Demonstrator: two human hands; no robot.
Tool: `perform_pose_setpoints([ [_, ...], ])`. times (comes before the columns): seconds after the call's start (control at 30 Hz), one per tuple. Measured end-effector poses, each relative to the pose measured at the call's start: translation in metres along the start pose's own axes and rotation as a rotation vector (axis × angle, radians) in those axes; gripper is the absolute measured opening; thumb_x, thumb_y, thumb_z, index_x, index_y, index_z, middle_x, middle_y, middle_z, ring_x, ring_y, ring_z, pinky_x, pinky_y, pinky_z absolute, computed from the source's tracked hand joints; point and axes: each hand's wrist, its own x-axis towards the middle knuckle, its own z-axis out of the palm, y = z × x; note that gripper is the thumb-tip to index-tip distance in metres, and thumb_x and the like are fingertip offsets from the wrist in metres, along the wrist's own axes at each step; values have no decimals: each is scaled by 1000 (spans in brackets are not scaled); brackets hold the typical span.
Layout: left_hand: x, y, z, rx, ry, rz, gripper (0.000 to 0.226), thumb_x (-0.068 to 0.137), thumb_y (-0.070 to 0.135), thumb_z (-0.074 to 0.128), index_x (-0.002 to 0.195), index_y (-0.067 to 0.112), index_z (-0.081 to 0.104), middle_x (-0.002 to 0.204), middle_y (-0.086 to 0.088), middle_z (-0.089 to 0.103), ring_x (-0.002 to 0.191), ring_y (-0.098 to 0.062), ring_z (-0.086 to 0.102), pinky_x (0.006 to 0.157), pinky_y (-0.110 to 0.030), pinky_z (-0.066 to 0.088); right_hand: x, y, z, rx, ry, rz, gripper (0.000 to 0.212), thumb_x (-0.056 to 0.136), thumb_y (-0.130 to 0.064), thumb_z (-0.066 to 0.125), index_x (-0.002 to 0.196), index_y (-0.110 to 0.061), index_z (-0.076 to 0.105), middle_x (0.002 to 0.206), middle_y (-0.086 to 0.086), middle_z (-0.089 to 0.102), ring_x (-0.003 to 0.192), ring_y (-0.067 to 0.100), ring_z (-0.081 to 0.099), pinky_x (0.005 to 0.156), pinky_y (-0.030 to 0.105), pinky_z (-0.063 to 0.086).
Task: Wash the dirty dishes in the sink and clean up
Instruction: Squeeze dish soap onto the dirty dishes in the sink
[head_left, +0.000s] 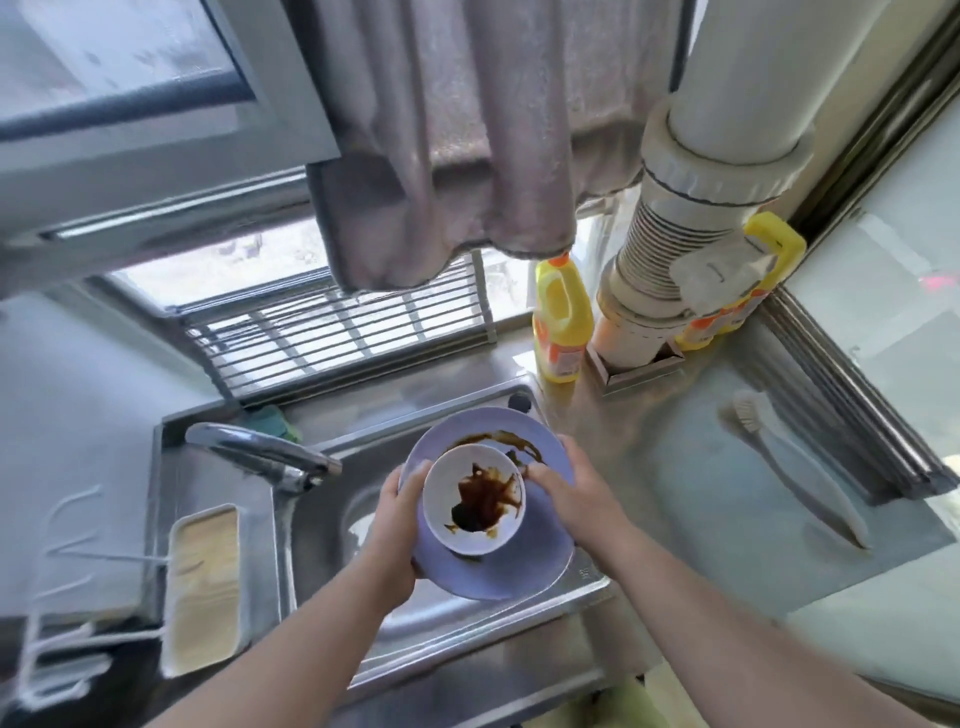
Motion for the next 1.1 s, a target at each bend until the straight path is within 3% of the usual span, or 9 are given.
perform_pose_setpoints([
  [0.23,37,-35,-62,-56,33,-40,53,90,62,65,135,35,62,121,-11,75,108,-39,74,76,-52,61,44,25,63,-94,-115,89,9,98,-38,63,106,-41,59,96,-21,68,96,5,63,102,41,51],
  [0.37,78,-60,-71,-76,104,-138,55,85,61,69,134,36,62,120,-11,75,105,-38,75,70,-51,60,81,50,84,-122,-152,139,26,100,-34,63,118,-42,45,97,-28,54,98,9,56,94,32,43],
  [0.47,116,-81,-72,-100,170,-176,51,83,57,70,130,36,64,114,-9,77,100,-38,75,65,-51,59,111,74,101,-130,-165,209,46,96,-42,65,135,-48,40,121,-16,58,118,18,55,101,36,45],
  [0.53,134,-93,-70,-102,228,-161,44,84,55,71,125,40,64,107,-4,78,99,-35,75,65,-50,61,132,93,110,-145,-177,227,44,91,-45,67,128,-50,44,126,-15,62,116,18,59,103,42,51],
  [0.63,153,-109,-65,-113,251,-148,38,88,54,72,123,46,60,104,1,79,102,-31,74,77,-50,64,156,119,118,-135,-185,228,24,89,-42,68,103,-50,50,108,-19,63,104,14,62,99,45,54],
  [0.77,156,-115,-60,-119,250,-105,41,92,49,70,129,47,52,114,-2,74,107,-30,70,92,-50,60,172,138,123,-137,-186,198,34,74,-49,70,96,-68,53,103,-17,72,104,16,67,96,48,57],
  [0.93,151,-113,-57,-64,245,-133,48,90,60,68,132,51,46,119,-1,70,111,-29,67,97,-53,58,168,130,119,-186,-199,209,40,83,-44,72,112,-59,49,104,-19,69,102,11,65,96,43,57],
  [1.03,138,-103,-60,-21,225,-168,43,95,65,57,134,50,46,123,1,70,113,-28,66,96,-49,58,158,118,111,-294,-257,257,83,93,-43,68,160,-41,20,138,-13,57,124,20,58,100,39,51],
  [1.1,133,-97,-66,0,235,-145,60,88,74,55,140,48,44,133,4,66,119,-26,64,101,-51,55,151,105,101,-386,-225,232,94,93,-46,65,165,-37,5,163,-3,38,143,27,46,108,40,47],
])
